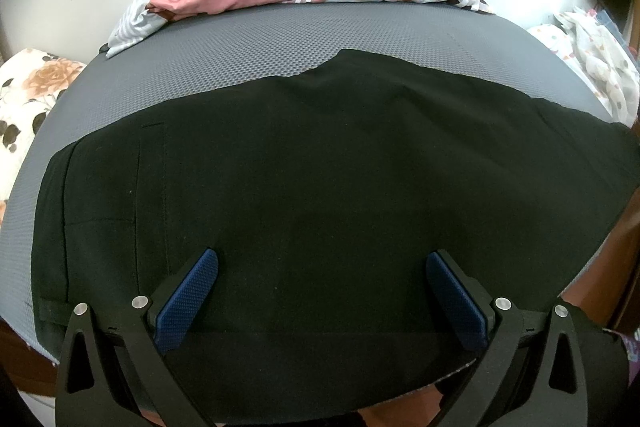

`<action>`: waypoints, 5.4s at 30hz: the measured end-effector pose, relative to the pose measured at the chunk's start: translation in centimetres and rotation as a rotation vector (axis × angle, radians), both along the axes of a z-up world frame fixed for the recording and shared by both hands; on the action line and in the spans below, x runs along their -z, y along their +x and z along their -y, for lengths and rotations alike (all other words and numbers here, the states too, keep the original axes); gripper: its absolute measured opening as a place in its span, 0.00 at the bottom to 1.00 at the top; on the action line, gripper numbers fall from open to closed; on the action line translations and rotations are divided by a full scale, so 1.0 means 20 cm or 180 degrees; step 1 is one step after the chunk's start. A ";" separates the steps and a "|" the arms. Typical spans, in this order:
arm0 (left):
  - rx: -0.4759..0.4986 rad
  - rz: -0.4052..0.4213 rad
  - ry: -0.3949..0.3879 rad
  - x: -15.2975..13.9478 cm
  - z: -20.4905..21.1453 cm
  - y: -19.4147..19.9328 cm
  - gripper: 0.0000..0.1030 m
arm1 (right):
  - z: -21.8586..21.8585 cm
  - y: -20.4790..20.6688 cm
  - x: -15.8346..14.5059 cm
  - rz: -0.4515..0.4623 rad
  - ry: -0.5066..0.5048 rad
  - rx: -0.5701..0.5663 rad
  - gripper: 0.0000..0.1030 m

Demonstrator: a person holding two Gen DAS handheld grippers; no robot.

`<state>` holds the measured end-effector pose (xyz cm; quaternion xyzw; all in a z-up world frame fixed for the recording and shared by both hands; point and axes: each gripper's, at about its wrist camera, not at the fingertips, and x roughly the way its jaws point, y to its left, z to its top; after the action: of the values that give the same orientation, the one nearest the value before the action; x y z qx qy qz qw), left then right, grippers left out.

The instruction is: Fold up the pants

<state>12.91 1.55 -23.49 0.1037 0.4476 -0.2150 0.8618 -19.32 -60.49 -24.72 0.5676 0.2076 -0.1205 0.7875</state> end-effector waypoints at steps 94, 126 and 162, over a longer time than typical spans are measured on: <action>-0.0491 0.0052 -0.0449 -0.08 -0.22 -0.01 1.00 | -2.05 1.43 -0.11 0.0033 -0.0107 -0.2926 0.39; -0.0639 0.0146 -0.0436 -0.11 -0.30 -0.05 1.00 | -1.88 1.23 -0.17 0.0325 -0.0656 -0.3092 0.41; -0.0410 0.0062 -0.0728 -0.32 -0.29 -0.32 1.00 | -1.22 1.02 -0.23 0.0433 -0.0597 -0.2054 0.32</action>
<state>6.57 7.34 -17.10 -0.0222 0.4176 -0.2079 0.8843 1.05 -36.04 -20.18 0.4046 0.3115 0.1545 0.8458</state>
